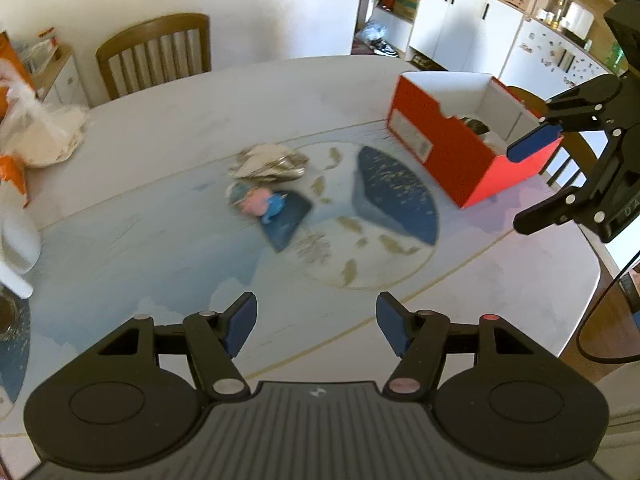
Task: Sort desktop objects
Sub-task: 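Withdraw both grippers from the shoebox back over the table, then lower the right gripper onto the silver foil bag and grasp it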
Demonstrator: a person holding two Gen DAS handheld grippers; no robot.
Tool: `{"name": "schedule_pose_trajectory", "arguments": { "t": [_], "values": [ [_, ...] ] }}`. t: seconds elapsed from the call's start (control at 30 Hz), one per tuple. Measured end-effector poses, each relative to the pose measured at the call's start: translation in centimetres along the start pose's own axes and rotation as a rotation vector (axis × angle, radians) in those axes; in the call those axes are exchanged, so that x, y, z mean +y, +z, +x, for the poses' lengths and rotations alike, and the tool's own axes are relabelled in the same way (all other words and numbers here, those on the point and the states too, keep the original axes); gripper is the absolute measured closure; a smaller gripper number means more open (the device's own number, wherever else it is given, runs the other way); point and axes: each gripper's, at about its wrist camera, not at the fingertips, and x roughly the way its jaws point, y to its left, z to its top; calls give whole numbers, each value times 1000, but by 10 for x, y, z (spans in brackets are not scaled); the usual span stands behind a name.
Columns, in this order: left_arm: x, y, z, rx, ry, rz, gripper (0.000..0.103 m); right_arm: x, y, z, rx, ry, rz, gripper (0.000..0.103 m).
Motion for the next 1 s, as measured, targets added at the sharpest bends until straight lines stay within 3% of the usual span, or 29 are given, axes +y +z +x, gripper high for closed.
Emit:
{"name": "schedule_pose_trajectory", "arguments": {
  "t": [0.17, 0.4, 0.47, 0.73, 1.0],
  "values": [
    [24, -6, 8, 16, 7, -5, 38, 4, 19, 19, 10, -11, 11, 20],
    [49, -4, 24, 20, -25, -15, 27, 4, 49, 47, 21, -10, 26, 20],
    [52, -2, 31, 18, -37, -12, 19, 1, 58, 54, 21, -14, 31, 20],
    [61, 18, 62, 8, -73, -5, 18, -18, 89, 86, 31, -28, 29, 20],
    [63, 40, 98, -15, -64, 9, 18, -40, 117, 115, 31, -33, 38, 20]
  ]
}}
